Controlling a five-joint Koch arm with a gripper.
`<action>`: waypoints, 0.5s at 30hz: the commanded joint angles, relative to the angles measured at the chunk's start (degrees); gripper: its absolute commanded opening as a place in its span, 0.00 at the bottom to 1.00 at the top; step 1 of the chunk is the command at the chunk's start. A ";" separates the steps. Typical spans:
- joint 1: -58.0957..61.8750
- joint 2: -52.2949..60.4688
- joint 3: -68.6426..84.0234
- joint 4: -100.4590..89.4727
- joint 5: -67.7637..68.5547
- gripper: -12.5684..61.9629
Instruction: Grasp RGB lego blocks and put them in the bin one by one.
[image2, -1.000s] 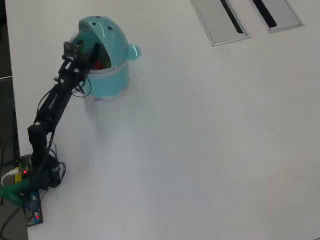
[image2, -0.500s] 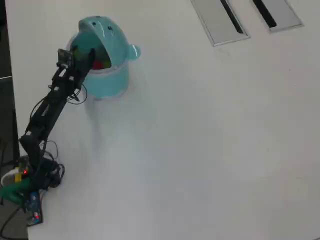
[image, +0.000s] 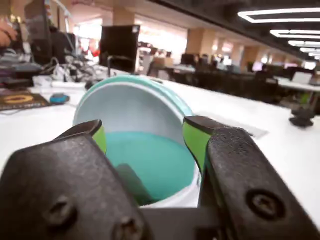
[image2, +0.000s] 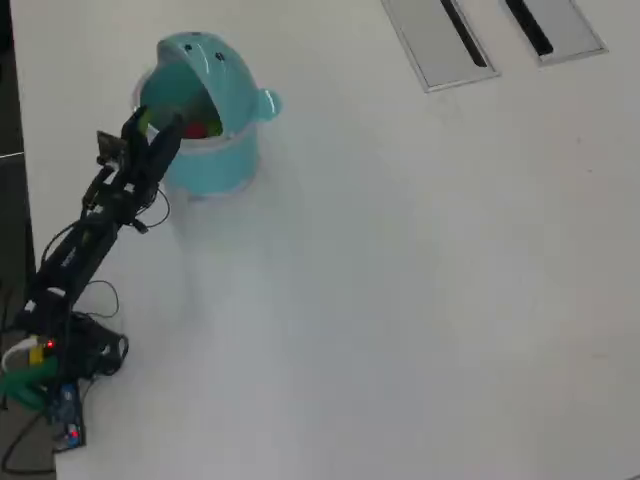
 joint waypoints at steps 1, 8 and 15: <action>1.14 4.22 -0.88 -6.15 2.37 0.55; 2.55 11.16 4.48 -7.12 4.66 0.55; 4.39 17.05 10.55 -8.53 6.86 0.55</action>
